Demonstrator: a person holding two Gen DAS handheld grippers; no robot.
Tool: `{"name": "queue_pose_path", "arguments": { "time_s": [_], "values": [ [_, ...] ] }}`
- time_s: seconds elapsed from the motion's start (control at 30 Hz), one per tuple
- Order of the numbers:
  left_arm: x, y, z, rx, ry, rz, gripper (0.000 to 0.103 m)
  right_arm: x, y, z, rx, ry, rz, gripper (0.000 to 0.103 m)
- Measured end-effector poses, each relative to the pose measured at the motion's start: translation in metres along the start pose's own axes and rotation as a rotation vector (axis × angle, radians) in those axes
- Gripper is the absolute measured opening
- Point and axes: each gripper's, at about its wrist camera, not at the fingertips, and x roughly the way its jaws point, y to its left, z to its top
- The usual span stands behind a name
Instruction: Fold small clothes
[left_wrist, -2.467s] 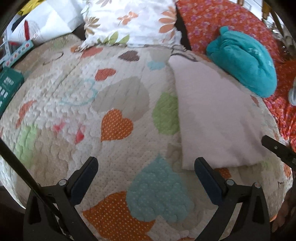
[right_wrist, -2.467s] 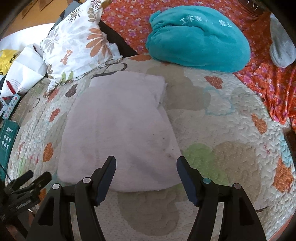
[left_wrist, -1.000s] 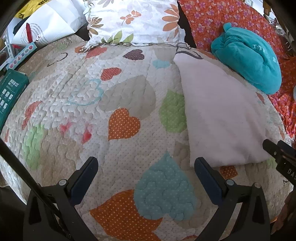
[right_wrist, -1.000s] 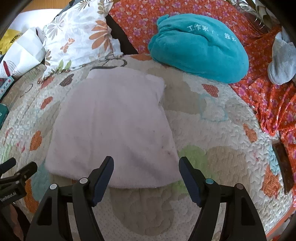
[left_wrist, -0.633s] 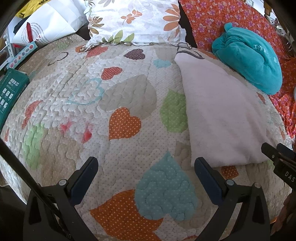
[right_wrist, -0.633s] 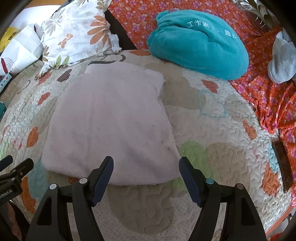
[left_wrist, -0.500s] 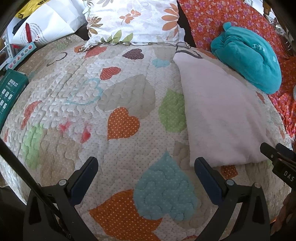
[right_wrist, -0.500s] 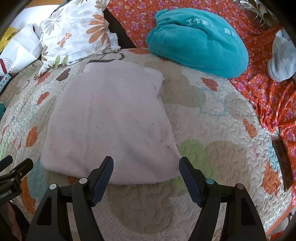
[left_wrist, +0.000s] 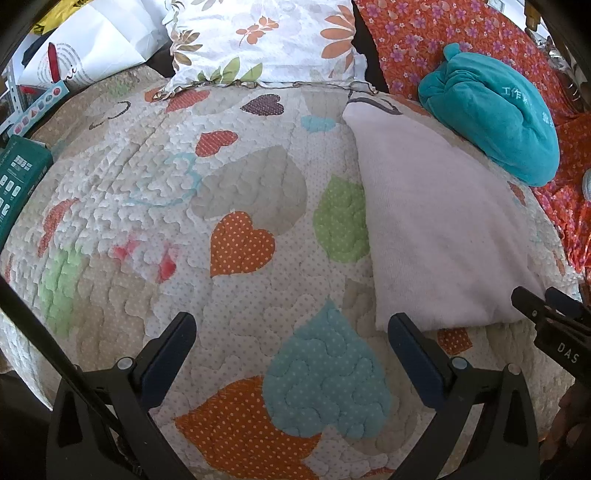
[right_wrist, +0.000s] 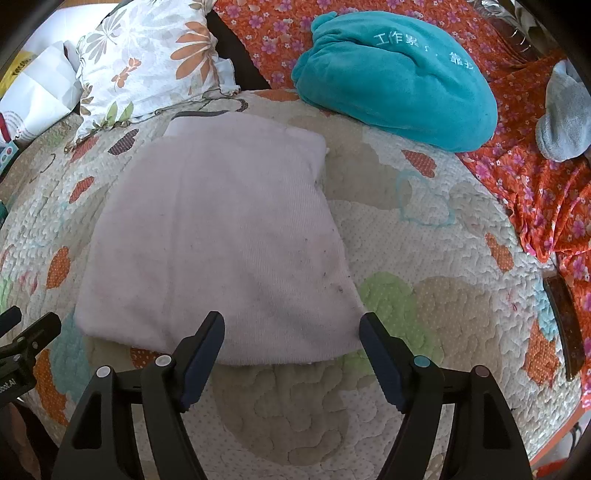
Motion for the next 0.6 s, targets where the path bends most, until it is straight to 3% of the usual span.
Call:
{"name": "queue_pose_path", "arguments": {
  "time_s": [0.6],
  "values": [
    [-0.0002,-0.0013,-0.0011,0.003,-0.001,-0.016,0.103,0.0,0.0003,-0.0013,-0.004,0.004,-0.001,0.081]
  ]
}}
